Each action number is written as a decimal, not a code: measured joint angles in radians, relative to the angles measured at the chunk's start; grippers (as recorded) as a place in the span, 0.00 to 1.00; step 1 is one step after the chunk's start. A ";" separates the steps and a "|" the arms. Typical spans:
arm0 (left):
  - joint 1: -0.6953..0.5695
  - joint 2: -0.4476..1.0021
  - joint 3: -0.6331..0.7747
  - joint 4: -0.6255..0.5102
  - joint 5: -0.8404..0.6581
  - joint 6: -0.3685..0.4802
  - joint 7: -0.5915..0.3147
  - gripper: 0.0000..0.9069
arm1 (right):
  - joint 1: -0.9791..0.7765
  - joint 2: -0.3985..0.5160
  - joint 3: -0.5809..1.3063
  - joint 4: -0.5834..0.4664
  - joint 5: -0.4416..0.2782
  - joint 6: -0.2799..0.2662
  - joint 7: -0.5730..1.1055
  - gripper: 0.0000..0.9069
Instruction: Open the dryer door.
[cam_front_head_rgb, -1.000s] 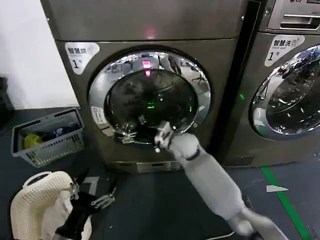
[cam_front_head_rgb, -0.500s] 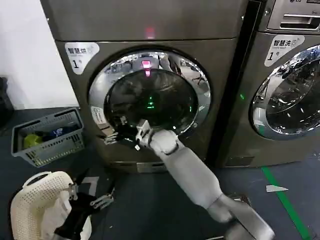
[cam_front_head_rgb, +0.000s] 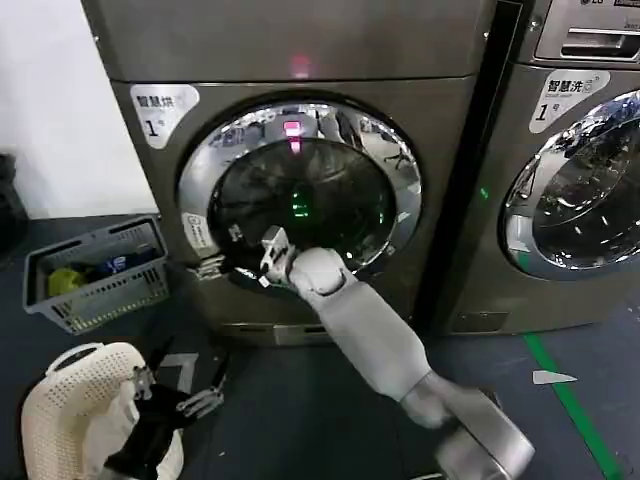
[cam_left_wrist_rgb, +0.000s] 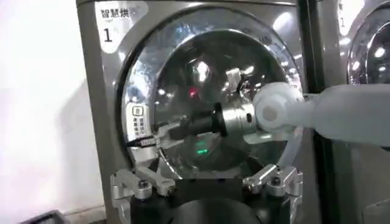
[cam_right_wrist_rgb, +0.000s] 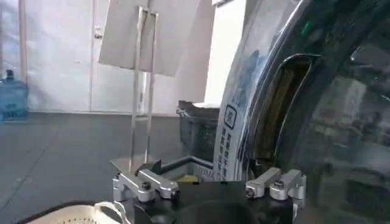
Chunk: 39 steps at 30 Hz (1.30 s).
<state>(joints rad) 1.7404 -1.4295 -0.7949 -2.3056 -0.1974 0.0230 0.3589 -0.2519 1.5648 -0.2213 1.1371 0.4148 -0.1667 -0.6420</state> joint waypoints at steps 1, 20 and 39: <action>-0.007 0.006 -0.011 0.008 -0.023 0.022 0.008 1.00 | -0.003 -0.004 -0.003 0.006 0.009 0.000 -0.013 1.00; -0.215 0.141 -0.235 0.176 -0.125 0.224 0.157 1.00 | -0.076 -0.151 -0.012 0.190 0.057 -0.022 -0.286 1.00; -0.339 0.279 -0.258 0.307 -0.315 0.244 0.345 1.00 | -0.112 -0.304 0.008 0.351 0.193 -0.020 -0.559 1.00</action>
<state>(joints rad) 1.4011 -1.1503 -1.0525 -1.9983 -0.5125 0.2672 0.7041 -0.3639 1.2609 -0.2136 1.4876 0.6073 -0.1871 -1.2012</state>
